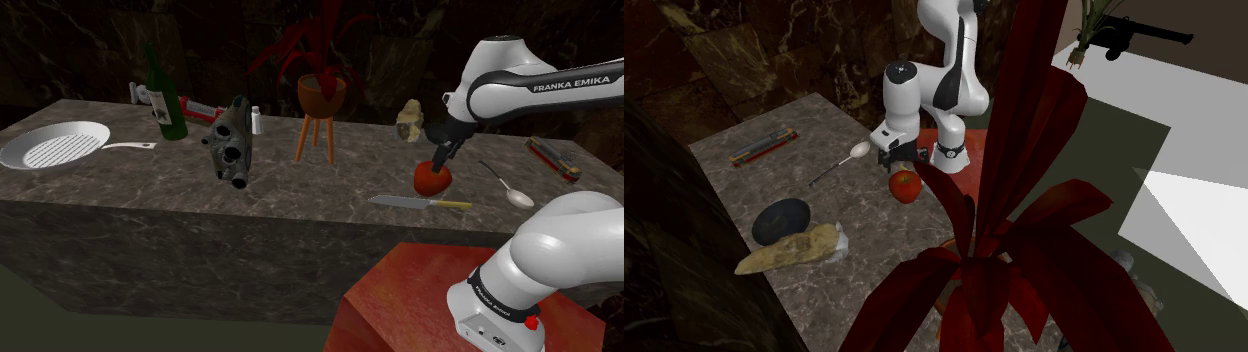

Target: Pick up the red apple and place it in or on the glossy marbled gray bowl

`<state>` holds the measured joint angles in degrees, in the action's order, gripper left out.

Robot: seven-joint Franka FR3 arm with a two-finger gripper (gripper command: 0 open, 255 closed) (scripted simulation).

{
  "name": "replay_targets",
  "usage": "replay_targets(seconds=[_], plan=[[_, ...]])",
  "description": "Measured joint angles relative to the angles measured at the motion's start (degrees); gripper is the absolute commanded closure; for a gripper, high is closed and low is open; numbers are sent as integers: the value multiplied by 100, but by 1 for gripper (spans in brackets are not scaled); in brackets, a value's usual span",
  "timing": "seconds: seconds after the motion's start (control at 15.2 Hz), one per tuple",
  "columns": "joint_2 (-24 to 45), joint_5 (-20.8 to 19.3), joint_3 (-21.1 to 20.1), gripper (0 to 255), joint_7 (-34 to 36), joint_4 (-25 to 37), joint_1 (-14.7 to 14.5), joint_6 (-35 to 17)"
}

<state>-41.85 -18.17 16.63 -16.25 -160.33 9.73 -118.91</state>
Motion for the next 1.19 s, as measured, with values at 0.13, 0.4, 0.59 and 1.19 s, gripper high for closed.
replay_targets(seconds=[0.13,0.4,0.59,1.19], plan=[[2,-1,1,0,1,-2,0,-5],[2,-1,1,255,1,-2,0,-5],[2,-1,1,255,1,-2,0,-5],[-134,74,-65,255,-35,230,-24,359]])
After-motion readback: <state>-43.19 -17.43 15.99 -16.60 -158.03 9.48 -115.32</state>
